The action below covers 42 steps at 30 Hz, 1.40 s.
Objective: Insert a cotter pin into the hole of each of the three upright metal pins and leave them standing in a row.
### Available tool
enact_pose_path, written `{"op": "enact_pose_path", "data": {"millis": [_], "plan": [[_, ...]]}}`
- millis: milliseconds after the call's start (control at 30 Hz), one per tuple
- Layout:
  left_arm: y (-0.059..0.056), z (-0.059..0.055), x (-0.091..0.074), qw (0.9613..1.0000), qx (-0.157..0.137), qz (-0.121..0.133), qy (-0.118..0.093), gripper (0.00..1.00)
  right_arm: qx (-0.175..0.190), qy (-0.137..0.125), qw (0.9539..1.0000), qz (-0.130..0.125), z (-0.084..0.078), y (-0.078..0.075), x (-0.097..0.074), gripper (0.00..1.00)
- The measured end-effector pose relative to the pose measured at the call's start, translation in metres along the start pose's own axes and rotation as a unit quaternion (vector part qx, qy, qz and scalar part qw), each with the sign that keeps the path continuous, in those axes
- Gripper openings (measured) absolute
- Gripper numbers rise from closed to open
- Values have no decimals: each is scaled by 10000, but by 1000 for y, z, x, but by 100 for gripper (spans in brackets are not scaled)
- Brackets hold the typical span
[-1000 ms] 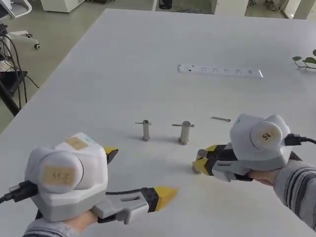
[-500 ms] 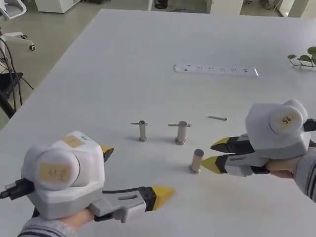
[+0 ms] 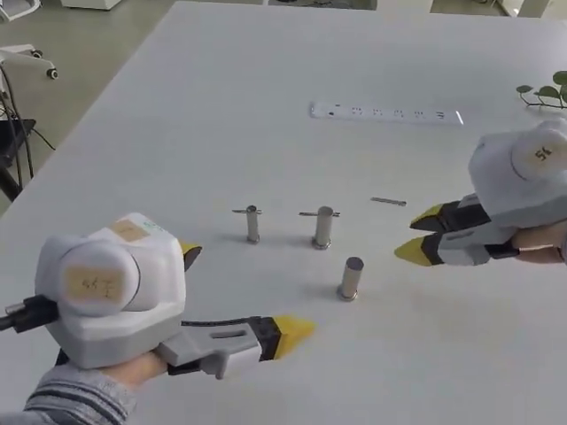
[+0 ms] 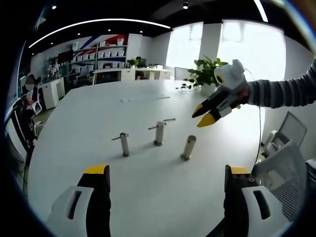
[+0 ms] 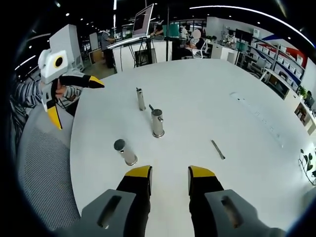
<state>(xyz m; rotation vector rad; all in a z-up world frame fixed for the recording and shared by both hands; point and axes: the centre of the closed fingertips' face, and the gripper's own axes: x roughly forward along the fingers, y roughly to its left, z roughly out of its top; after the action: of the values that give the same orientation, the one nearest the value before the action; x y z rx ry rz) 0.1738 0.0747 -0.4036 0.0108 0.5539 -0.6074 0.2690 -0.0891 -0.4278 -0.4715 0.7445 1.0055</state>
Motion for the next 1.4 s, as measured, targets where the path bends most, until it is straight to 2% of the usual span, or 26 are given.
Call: {"op": "enact_pose_path", "data": {"millis": [333,467,867,1067,1200,1300,1400], "plan": [[9,4,2,9999,13,100,-115,94,108,194,9997,-34,2,-38,14,24],[12,3,4,9999,-5,141,-82,93,222,294,9993,-51,1,-49,21,23],[17,-4,9,9998,-63,146,-87,91,211,494,9984,-189,0,-83,46,20],[18,-10,9,9998,-108,149,-10,91,333,689,9969,-195,-10,-92,62,17],[20,-11,10,9997,-162,154,-21,91,357,779,9963,-115,-13,-92,71,15],[23,-11,11,9997,-181,179,-12,91,154,760,9969,-110,-10,-93,74,13],[25,-12,11,9995,-225,200,-16,90,201,797,9966,-106,-8,-93,74,11]]}}
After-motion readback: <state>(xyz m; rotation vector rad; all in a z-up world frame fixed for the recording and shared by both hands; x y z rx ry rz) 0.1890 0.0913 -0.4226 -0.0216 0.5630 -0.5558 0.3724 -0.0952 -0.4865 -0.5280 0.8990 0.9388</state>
